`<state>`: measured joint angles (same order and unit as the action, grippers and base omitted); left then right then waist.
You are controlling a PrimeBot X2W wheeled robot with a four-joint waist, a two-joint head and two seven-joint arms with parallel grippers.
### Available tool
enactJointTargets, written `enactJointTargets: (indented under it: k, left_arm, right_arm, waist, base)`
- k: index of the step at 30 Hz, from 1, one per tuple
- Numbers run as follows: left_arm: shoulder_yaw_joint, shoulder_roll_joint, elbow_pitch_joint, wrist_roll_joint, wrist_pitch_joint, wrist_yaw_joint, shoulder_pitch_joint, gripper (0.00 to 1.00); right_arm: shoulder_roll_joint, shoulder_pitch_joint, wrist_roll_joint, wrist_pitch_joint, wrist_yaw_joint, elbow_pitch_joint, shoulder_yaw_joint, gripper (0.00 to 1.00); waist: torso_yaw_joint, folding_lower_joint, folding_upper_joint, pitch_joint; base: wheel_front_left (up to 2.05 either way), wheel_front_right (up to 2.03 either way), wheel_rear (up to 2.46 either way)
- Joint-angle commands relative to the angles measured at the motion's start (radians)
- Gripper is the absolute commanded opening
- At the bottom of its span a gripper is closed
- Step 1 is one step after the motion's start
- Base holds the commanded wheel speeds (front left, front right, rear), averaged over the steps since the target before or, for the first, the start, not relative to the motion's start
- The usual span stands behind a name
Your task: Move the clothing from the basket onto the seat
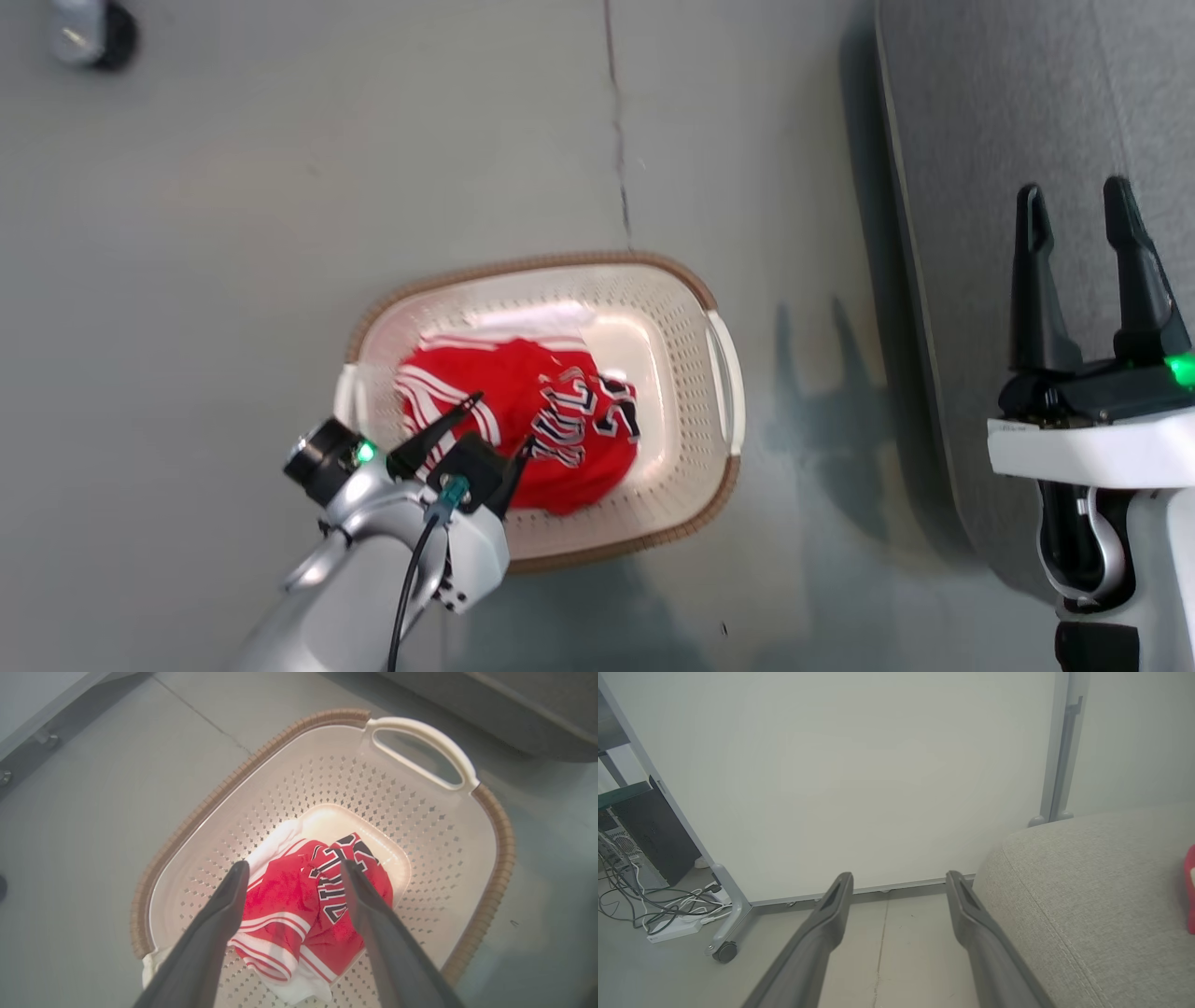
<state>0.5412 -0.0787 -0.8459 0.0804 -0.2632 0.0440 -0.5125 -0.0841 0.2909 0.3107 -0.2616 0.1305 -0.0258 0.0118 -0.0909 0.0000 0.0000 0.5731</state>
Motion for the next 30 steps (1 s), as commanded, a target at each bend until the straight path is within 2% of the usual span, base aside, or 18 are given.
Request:
enactJointTargets:
  k: [1, 9, 18, 25, 30]
  left_arm:
    - [0.01, -0.011, -0.029, 0.014, -0.001, 0.008, -0.043, 1.0]
    - [0.083, -0.039, -0.315, 0.075, 0.001, 0.044, -0.248, 1.0]
    - [0.145, -0.087, -0.417, 0.117, 0.023, 0.058, -0.371, 1.0]
    - [0.155, -0.107, -0.435, 0.118, 0.099, 0.024, -0.413, 1.0]
    - [0.14, -0.126, -0.441, 0.101, 0.218, -0.038, -0.436, 1.0]
  right_arm:
    - [0.004, 0.02, 0.009, -0.005, 0.001, -0.016, 0.004, 1.0]
    - [0.028, 0.063, 0.053, -0.005, 0.001, -0.086, 0.055, 1.0]
    - [0.033, 0.093, 0.149, -0.005, 0.001, -0.07, 0.101, 1.0]
    - [0.033, 0.084, 0.195, -0.005, 0.001, -0.076, 0.133, 1.0]
    - [0.033, 0.084, 0.203, -0.005, 0.001, -0.085, 0.143, 1.0]
  waist:
    - [-0.074, 0.0, 0.0, 0.129]
    - [-0.167, 0.0, 0.0, 0.285]
    - [-0.261, 0.0, 0.0, 0.388]
    - [-0.301, 0.0, 0.0, 0.426]
    - [-0.311, 0.0, 0.0, 0.443]
  base:
    - [0.0, 0.0, 0.0]
    - [0.0, 0.0, 0.0]
    - [0.0, 0.0, 0.0]
    - [0.0, 0.0, 0.0]
    - [0.0, 0.0, 0.0]
